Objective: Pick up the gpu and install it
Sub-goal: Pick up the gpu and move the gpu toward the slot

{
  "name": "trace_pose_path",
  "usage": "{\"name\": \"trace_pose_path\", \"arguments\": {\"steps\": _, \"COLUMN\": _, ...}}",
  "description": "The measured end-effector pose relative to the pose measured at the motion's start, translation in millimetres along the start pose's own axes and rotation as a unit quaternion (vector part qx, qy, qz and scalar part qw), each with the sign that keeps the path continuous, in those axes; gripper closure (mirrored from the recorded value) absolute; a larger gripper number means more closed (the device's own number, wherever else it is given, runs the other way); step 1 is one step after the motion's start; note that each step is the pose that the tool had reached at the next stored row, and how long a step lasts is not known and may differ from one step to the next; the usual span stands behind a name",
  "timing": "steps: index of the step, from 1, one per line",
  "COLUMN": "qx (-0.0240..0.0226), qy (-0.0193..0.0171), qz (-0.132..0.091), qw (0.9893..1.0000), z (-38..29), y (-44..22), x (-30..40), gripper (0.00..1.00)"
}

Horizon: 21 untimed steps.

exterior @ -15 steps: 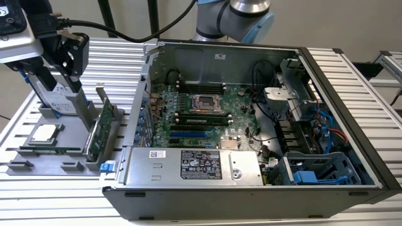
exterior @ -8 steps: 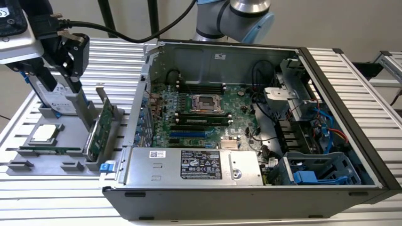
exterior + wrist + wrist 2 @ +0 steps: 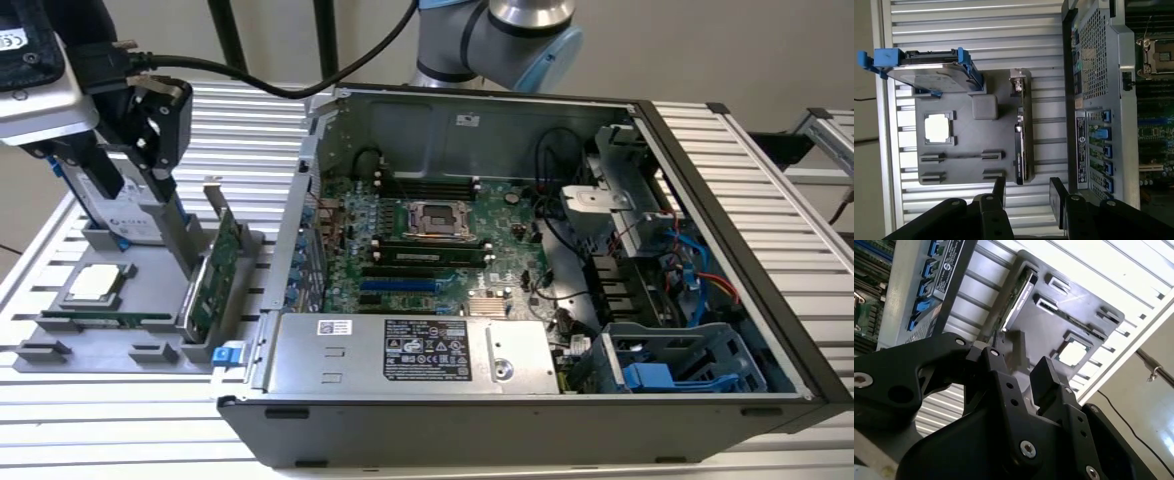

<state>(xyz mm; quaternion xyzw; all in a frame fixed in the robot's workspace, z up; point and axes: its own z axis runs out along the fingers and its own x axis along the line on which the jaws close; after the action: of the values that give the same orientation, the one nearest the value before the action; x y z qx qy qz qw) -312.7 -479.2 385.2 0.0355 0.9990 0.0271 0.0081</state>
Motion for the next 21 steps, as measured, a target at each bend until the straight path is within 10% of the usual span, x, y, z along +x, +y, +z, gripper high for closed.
{"name": "trace_pose_path", "arguments": {"steps": 21, "qx": 0.0, "qy": 0.0, "qz": 0.0, "qw": 1.0, "z": 12.0, "y": -0.7, "x": 0.2, "gripper": 0.0}}
